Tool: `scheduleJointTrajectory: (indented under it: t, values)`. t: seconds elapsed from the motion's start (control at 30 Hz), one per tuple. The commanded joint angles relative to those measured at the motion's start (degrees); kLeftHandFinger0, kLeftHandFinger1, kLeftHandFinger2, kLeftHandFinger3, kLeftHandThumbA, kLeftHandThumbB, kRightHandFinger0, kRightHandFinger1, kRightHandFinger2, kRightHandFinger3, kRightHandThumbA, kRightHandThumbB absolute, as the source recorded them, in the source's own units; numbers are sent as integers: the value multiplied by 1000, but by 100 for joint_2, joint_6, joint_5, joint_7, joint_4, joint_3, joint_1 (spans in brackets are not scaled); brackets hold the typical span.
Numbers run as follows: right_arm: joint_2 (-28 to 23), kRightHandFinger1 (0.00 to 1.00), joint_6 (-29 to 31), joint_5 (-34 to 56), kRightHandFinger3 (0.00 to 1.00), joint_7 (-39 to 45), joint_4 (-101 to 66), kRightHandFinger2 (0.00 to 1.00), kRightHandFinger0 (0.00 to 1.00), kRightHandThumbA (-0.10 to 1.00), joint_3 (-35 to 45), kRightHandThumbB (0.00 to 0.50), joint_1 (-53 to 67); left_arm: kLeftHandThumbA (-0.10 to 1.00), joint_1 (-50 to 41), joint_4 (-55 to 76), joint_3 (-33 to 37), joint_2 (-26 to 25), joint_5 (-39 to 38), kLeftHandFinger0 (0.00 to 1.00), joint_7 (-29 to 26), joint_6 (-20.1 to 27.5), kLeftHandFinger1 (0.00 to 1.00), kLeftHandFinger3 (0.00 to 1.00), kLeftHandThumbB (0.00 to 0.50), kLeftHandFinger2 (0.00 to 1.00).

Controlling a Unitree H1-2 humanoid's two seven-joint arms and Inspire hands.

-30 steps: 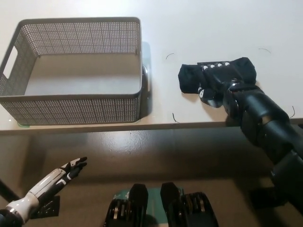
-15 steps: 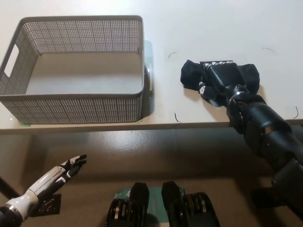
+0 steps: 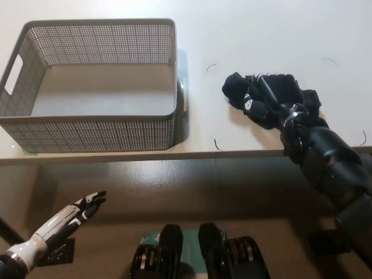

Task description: Use the right hand to pick up the pencil case on the right hand side and put it into a grey container on the left side

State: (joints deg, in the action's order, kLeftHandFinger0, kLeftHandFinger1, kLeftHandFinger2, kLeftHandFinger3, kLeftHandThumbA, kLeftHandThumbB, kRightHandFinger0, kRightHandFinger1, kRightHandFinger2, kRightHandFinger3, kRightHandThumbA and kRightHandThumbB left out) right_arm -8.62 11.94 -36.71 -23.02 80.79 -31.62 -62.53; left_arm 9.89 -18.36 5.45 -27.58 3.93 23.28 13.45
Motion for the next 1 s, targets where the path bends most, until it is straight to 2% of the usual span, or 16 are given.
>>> scheduleJointTrajectory:
  t: [0.0,0.03,0.1,0.13,0.17,0.27,0.33,0.6,0.7,0.77,0.87,0.93,0.97]
  values:
    - [62,305,706,521,631,-107,-240,829,0,-100,452,106,-422,1000,6,98,-65,-162,-11,1000,5,-25,1000,1000,323,1000]
    - [75,363,734,543,766,-74,-309,850,0,-100,553,91,-476,1000,1,78,-58,-152,5,1000,-4,-1,1000,1000,323,1000]
    - [85,427,818,566,915,-55,-395,870,0,-100,670,101,-521,1000,-15,76,-52,-142,10,1000,-5,1,1000,1000,321,1000]
    - [83,421,917,572,909,-42,-505,843,0,-100,715,117,-597,1000,-18,66,-52,-142,16,1000,-11,37,1000,1000,315,1000]
    - [95,392,953,581,897,-31,-633,822,0,-100,766,137,-674,1000,-23,32,-66,-132,4,1000,-25,46,1000,1000,330,1000]
    - [113,405,1042,625,902,-30,-857,824,0,-100,880,153,-751,1000,-48,4,-81,-111,-4,1000,-52,71,1000,1000,329,1000]
    - [120,433,1048,629,894,10,-1020,809,0,-100,931,149,-778,1000,-76,53,-93,-113,-9,1000,-54,-5,1000,1000,358,1000]
    - [149,420,1064,656,876,62,-1675,776,0,-100,1071,163,-735,1000,-159,94,-68,-134,68,1000,-52,-29,1000,1000,363,1000]
    - [218,452,983,624,890,116,-1962,790,0,-100,1087,157,-692,1000,-197,86,-43,-127,40,1000,-2,-49,1000,1000,346,1000]
    - [308,466,990,596,863,120,-2138,792,0,-100,1076,151,-706,1000,-220,79,-15,-119,62,1000,5,-30,1000,1000,334,1000]
    - [512,460,699,529,867,288,-2580,795,0,-100,1031,135,-760,1000,-234,52,35,-96,105,1000,2,-7,1000,1000,348,1000]
    - [667,437,614,452,879,350,-2793,773,0,-100,970,156,-814,1000,-247,40,52,-84,88,1000,15,-17,1000,1000,351,1000]
    - [798,400,623,435,820,425,-2847,753,0,-100,928,157,-883,1000,-262,8,70,-63,104,1000,4,1,1000,1000,351,1000]
